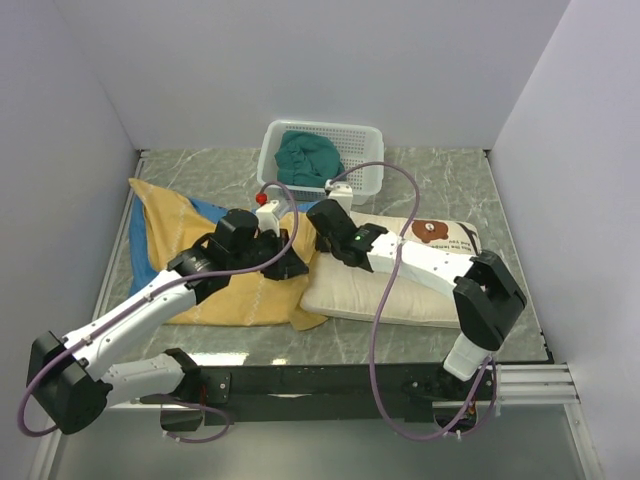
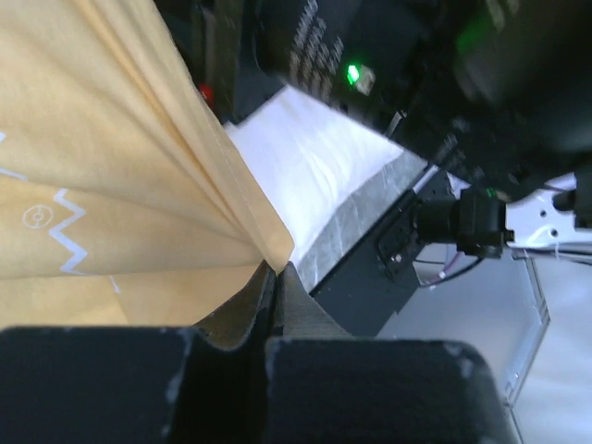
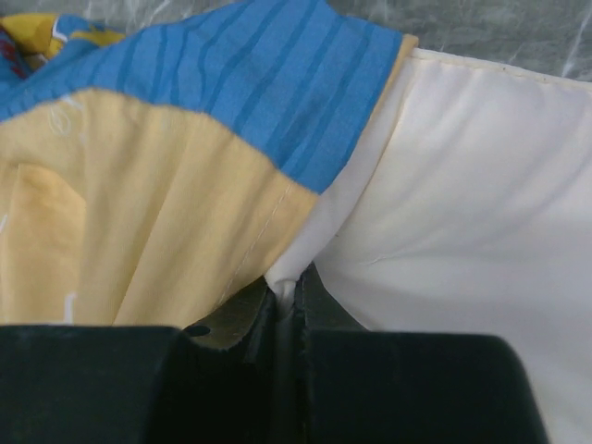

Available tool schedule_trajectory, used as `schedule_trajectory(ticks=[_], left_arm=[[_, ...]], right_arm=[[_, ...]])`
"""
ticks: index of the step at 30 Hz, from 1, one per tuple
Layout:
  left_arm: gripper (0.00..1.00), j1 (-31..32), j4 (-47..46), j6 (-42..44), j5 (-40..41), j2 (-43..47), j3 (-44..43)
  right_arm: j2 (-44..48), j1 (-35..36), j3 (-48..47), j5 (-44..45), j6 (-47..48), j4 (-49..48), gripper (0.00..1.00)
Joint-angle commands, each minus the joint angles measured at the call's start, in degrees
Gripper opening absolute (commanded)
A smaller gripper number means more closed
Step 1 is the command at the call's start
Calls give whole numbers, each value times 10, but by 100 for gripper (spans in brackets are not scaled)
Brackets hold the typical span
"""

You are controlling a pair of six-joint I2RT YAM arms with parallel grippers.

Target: Put the pillow into the pillowcase

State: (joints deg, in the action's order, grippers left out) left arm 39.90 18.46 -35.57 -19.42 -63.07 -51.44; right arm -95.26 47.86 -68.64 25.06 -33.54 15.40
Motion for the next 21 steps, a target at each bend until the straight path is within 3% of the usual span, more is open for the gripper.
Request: schedule_trajectory(ticks=[1, 9, 13, 17, 21], left_arm=[[1, 5, 2, 19, -69, 36, -26], [1, 5, 2, 34, -155, 84, -19], [2, 5, -4, 29, -158, 75, -41], [1, 4, -6, 11, -93, 20, -89], [1, -28, 12, -5, -27, -58, -193]], right_arm=[[12, -24, -11, 44, -21, -81, 0], [-4, -26, -25, 38, -41, -78, 0], [3, -23, -20, 53, -59, -80, 0], [30, 9, 2, 98, -81, -92, 0], [83, 68, 66, 123, -118, -141, 0]])
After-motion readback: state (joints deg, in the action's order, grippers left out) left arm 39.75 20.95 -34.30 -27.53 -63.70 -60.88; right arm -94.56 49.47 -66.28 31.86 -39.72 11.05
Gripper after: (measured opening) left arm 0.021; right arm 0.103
